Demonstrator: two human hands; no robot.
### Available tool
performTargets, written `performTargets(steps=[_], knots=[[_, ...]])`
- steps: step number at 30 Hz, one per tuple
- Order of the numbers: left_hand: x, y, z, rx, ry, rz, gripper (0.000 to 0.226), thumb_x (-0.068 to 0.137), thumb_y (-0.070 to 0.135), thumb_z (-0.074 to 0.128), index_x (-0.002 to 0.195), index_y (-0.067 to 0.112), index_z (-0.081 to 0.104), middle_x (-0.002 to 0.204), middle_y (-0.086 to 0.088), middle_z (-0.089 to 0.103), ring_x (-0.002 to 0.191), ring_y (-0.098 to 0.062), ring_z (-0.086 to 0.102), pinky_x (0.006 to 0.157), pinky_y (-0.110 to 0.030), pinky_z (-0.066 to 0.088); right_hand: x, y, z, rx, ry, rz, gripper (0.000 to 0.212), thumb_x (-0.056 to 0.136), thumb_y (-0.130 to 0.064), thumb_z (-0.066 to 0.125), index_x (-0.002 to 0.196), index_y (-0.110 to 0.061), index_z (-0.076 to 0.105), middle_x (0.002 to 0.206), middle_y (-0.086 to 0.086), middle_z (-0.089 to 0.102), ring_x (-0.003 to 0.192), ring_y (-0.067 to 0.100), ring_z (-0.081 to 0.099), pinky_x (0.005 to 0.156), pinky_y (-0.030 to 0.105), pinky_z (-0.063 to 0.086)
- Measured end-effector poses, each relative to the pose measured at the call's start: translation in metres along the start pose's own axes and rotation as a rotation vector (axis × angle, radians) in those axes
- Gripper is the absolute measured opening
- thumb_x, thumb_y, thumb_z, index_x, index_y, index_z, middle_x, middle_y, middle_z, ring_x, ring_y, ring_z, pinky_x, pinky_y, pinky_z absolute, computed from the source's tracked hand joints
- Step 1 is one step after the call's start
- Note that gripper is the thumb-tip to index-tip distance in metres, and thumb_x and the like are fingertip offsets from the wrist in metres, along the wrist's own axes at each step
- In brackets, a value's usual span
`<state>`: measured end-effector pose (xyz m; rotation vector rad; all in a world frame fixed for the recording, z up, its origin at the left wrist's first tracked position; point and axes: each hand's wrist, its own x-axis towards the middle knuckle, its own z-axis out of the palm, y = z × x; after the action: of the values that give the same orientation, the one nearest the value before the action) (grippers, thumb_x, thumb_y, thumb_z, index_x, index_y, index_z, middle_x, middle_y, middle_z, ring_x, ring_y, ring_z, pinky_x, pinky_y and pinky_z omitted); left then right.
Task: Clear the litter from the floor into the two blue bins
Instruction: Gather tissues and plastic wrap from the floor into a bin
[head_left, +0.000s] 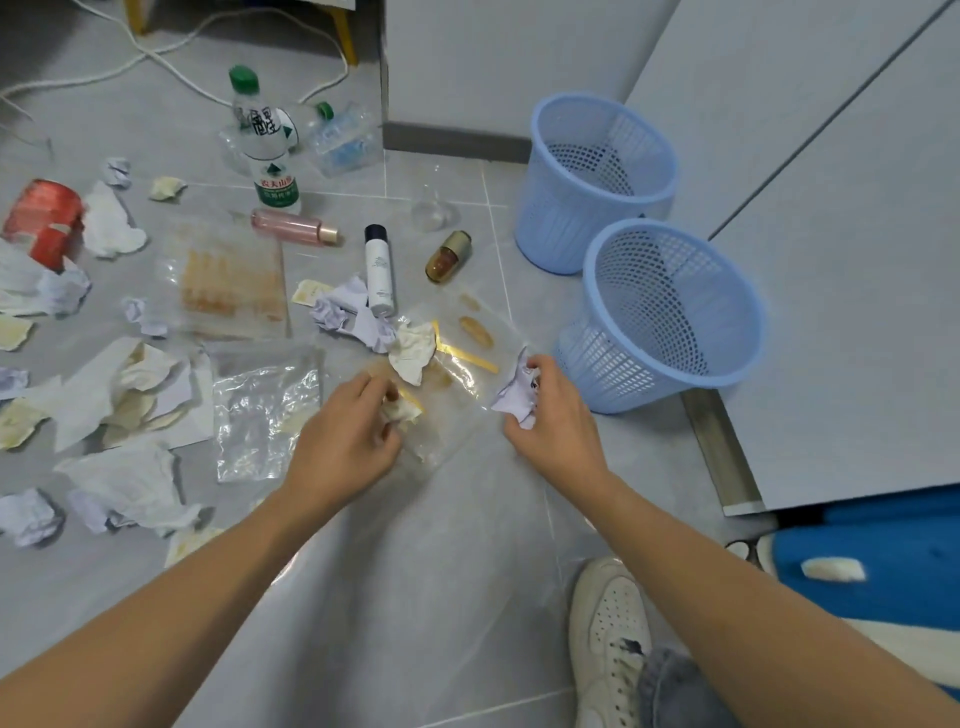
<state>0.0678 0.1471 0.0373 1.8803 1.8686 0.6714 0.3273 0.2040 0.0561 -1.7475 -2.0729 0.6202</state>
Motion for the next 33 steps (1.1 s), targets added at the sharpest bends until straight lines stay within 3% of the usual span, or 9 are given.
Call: performTargets(steps=[5, 10, 15, 18, 20, 26, 30, 33], knots=[[0.076, 0.092, -0.034, -0.089, 0.110, 0.208, 0.024, 0.084, 0.024, 0.062, 0.106, 0.025, 0.053, 0.106, 0.011, 0.057, 0.096, -0.016, 0.058, 0.069, -0.039, 0.051, 0.039, -0.035, -0.076, 0.059, 0.272, -0.055, 0.064, 0.076, -0.026, 0.071, 0.131, -0.028, 0.040, 0.118, -0.006, 0.055, 0.106, 0.020, 0.054, 0.081, 0.038, 0.048], [0.150, 0.194, -0.025, -0.134, 0.118, 0.367, 0.027, 0.080, 0.023, 0.060, 0.107, 0.021, 0.056, 0.106, 0.004, 0.060, 0.101, -0.022, 0.057, 0.075, -0.043, 0.051, 0.066, 0.000, -0.156, 0.023, 0.458, 0.008, 0.058, 0.074, -0.026, 0.070, 0.124, -0.027, 0.040, 0.115, -0.003, 0.060, 0.101, 0.024, 0.058, 0.076, 0.042, 0.052], [0.199, 0.249, 0.012, -0.040, 0.035, 0.378, 0.030, 0.084, 0.022, 0.060, 0.114, 0.019, 0.060, 0.114, -0.003, 0.062, 0.109, -0.028, 0.054, 0.080, -0.042, 0.048, 0.082, 0.048, -0.194, -0.031, 0.471, 0.132, 0.058, 0.073, -0.030, 0.073, 0.120, -0.026, 0.040, 0.113, 0.004, 0.063, 0.100, 0.031, 0.061, 0.075, 0.044, 0.053], [0.207, 0.263, 0.032, 0.125, -0.075, 0.331, 0.038, 0.082, 0.032, 0.063, 0.119, 0.022, 0.064, 0.116, -0.007, 0.057, 0.114, -0.031, 0.049, 0.088, -0.044, 0.045, 0.088, 0.073, -0.206, -0.166, 0.373, 0.211, 0.059, 0.073, -0.037, 0.076, 0.121, -0.020, 0.047, 0.116, 0.012, 0.060, 0.113, 0.039, 0.053, 0.087, 0.048, 0.051], [0.197, 0.254, 0.034, 0.149, -0.059, 0.326, 0.043, 0.082, 0.036, 0.063, 0.121, 0.021, 0.062, 0.117, -0.008, 0.053, 0.115, -0.032, 0.047, 0.088, -0.045, 0.044, 0.089, 0.075, -0.203, -0.198, 0.386, 0.231, 0.053, 0.076, -0.031, 0.074, 0.121, -0.015, 0.051, 0.118, 0.015, 0.058, 0.117, 0.040, 0.048, 0.091, 0.050, 0.048], [0.124, 0.144, 0.012, 0.108, 0.037, 0.235, 0.032, 0.087, 0.038, 0.059, 0.115, 0.023, 0.061, 0.109, 0.000, 0.058, 0.107, -0.026, 0.052, 0.078, -0.039, 0.042, 0.096, 0.012, -0.142, -0.047, 0.432, -0.013, 0.032, 0.079, -0.015, 0.062, 0.110, -0.018, 0.056, 0.104, 0.002, 0.061, 0.104, 0.027, 0.055, 0.086, 0.043, 0.046], [0.065, 0.062, -0.011, 0.127, 0.039, 0.075, 0.027, 0.088, 0.038, 0.058, 0.112, 0.025, 0.061, 0.104, 0.005, 0.057, 0.101, -0.022, 0.052, 0.070, -0.036, 0.044, 0.090, -0.043, -0.069, 0.007, 0.267, -0.221, 0.031, 0.079, -0.013, 0.063, 0.108, -0.021, 0.054, 0.098, -0.004, 0.057, 0.097, 0.022, 0.054, 0.079, 0.041, 0.049], [0.026, 0.007, -0.032, 0.134, 0.045, -0.067, 0.029, 0.087, 0.038, 0.059, 0.113, 0.026, 0.062, 0.104, 0.006, 0.058, 0.104, -0.021, 0.053, 0.074, -0.037, 0.049, 0.084, -0.086, -0.009, 0.016, 0.087, -0.326, 0.034, 0.079, -0.014, 0.064, 0.111, -0.023, 0.055, 0.100, -0.006, 0.056, 0.098, 0.021, 0.055, 0.077, 0.044, 0.051]])
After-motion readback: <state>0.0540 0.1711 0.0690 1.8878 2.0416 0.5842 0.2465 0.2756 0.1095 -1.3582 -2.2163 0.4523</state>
